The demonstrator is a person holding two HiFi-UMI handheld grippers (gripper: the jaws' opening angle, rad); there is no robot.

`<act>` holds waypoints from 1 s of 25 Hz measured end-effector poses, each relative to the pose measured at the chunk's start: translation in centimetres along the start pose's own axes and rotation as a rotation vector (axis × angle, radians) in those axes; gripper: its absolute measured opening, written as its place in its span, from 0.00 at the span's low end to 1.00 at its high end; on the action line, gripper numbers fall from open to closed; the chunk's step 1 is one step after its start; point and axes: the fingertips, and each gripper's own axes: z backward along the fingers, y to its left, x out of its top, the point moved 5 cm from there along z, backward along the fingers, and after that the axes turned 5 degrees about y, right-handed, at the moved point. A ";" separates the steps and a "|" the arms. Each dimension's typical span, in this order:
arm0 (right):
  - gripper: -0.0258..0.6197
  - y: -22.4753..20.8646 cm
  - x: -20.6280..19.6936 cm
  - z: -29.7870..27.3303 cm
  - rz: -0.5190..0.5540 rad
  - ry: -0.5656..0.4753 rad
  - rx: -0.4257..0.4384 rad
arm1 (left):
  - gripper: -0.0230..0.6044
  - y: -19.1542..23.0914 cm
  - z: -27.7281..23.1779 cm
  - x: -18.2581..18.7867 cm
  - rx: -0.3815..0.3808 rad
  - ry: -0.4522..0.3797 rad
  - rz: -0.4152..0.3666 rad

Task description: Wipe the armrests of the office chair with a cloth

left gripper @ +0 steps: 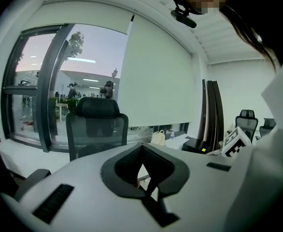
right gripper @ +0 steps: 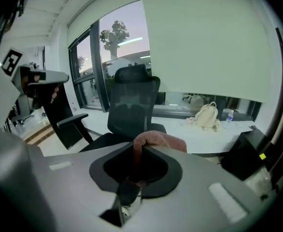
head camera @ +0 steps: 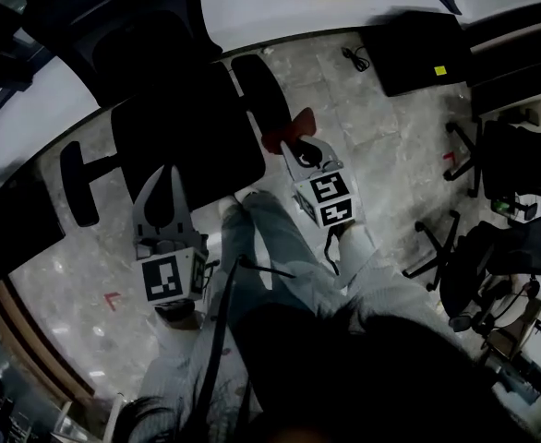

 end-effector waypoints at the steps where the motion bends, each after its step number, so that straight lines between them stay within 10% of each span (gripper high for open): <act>1: 0.09 -0.8 -0.6 -1.5 0.023 0.016 -0.006 | 0.04 0.2 -0.2 -0.6 0.007 0.010 0.005; 16: 0.09 -5.7 6.0 -20.4 0.264 0.203 0.006 | 0.04 5.0 -0.2 -2.7 0.152 -0.029 0.101; 25: 0.09 -8.1 10.2 -25.9 0.052 0.260 0.038 | 0.04 7.6 0.9 -2.7 0.179 -0.030 0.081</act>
